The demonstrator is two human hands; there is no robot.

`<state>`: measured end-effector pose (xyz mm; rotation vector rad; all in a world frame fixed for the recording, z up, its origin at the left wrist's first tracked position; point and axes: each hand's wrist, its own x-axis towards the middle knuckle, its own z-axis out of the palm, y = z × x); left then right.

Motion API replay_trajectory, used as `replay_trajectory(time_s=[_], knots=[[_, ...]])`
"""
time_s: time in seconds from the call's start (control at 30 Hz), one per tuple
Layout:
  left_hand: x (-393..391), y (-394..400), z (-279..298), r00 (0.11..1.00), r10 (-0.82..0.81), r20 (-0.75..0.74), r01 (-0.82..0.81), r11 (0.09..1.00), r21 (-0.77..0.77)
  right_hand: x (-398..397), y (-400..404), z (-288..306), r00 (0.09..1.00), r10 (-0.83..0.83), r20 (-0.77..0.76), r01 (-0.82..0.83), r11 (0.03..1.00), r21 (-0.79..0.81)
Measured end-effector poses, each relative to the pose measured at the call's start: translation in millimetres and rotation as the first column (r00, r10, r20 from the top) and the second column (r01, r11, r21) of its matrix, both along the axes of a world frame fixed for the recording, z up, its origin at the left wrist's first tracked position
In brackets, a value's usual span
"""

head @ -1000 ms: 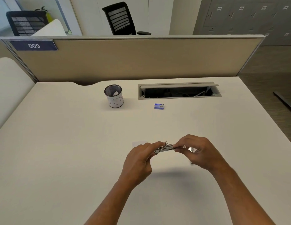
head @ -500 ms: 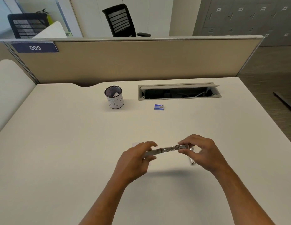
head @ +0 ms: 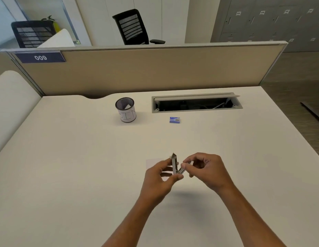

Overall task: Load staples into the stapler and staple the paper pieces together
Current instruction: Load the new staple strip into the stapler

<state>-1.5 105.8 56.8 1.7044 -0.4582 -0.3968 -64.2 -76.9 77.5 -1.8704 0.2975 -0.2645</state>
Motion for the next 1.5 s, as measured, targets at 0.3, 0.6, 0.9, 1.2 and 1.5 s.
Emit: replay_trajectory(time_s=[0.3, 0.6, 0.9, 1.2, 1.5], knots=[[-13.7, -2.5, -15.5, 0.993, -0.090, -0.070, 0.093, 0.995, 0.033, 2.2, 11.0, -8.8, 0.998, 0.050, -0.038, -0.041, 0.975, 0.216], [-21.8, -1.3, -26.0, 0.979, -0.143, -0.143, 0.152, 0.987, 0.054, -2.7, 24.3, -35.7, 0.997, -0.015, -0.077, 0.032, 0.972, 0.234], [14.2, 14.2, -27.8, 0.987, -0.060, -0.146, 0.086, 0.981, 0.175, -0.8, 31.9, -44.8, 0.982, -0.084, -0.169, 0.150, 0.890, 0.430], [86.8, 29.4, -60.2, 0.959, -0.147, 0.241, -0.103, 0.611, 0.785, 9.2, 36.8, -58.7, 0.963, -0.075, -0.259, 0.187, 0.876, 0.444], [95.1, 11.8, -63.3, 0.959, -0.196, 0.205, -0.061, 0.564, 0.824, 9.9, 35.6, -74.1, 0.953, -0.040, -0.300, 0.140, 0.938, 0.318]])
